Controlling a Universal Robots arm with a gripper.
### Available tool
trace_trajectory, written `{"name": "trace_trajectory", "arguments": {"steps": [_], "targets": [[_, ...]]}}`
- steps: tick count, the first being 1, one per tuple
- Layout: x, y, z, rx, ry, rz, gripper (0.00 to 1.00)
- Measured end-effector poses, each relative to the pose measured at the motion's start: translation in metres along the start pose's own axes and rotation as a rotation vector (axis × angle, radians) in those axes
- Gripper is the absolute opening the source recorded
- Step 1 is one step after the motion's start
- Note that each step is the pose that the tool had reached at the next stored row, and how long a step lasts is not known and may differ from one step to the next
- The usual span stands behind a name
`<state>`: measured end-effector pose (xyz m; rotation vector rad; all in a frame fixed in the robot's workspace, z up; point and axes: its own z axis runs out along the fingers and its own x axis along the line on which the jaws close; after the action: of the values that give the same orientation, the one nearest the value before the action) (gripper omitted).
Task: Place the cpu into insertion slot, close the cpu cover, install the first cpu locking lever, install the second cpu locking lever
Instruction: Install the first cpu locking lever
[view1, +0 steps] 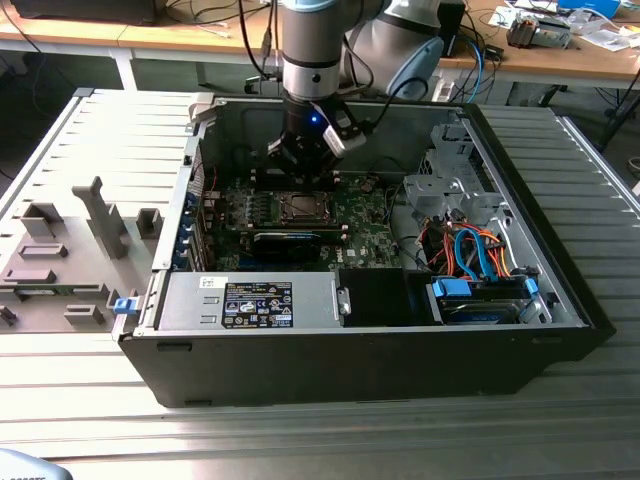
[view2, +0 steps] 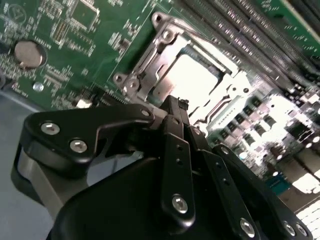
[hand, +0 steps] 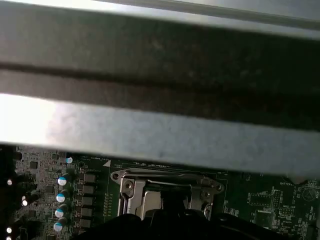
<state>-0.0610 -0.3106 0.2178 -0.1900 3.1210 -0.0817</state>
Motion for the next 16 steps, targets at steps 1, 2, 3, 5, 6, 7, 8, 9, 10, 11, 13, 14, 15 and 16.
{"name": "trace_trajectory", "arguments": {"steps": [1, 2, 3, 5, 6, 7, 8, 9, 10, 11, 13, 14, 15, 16], "targets": [[0.0003, -0.0024, 0.0006, -0.0001, 0.0000, 0.002, 0.11], [0.0005, -0.0041, 0.0009, -0.0001, 0.0001, 0.003, 0.11], [0.0008, -0.0065, 0.0012, 0.0003, 0.0003, 0.004, 0.11], [0.0013, -0.0103, 0.0017, 0.0010, 0.0005, 0.006, 0.11], [0.0015, -0.0122, 0.0019, 0.0015, 0.0005, 0.007, 0.11], [0.0017, -0.0138, 0.0021, 0.0022, 0.0007, 0.008, 0.11], [0.0018, -0.0151, 0.0021, 0.0035, 0.0009, 0.009, 0.11], [0.0017, -0.0162, 0.0022, 0.0059, 0.0012, 0.009, 0.11], [0.0014, -0.0175, 0.0024, 0.0128, 0.0020, 0.010, 0.11], [0.0014, -0.0186, 0.0023, 0.0181, 0.0028, 0.010, 0.11], [0.0015, -0.0198, 0.0024, 0.0238, 0.0034, 0.011, 0.11], [0.0015, -0.0202, 0.0024, 0.0261, 0.0037, 0.011, 0.11], [0.0016, -0.0210, 0.0021, 0.0304, 0.0044, 0.012, 0.11], [0.0017, -0.0220, 0.0021, 0.0329, 0.0047, 0.012, 0.11]]}}
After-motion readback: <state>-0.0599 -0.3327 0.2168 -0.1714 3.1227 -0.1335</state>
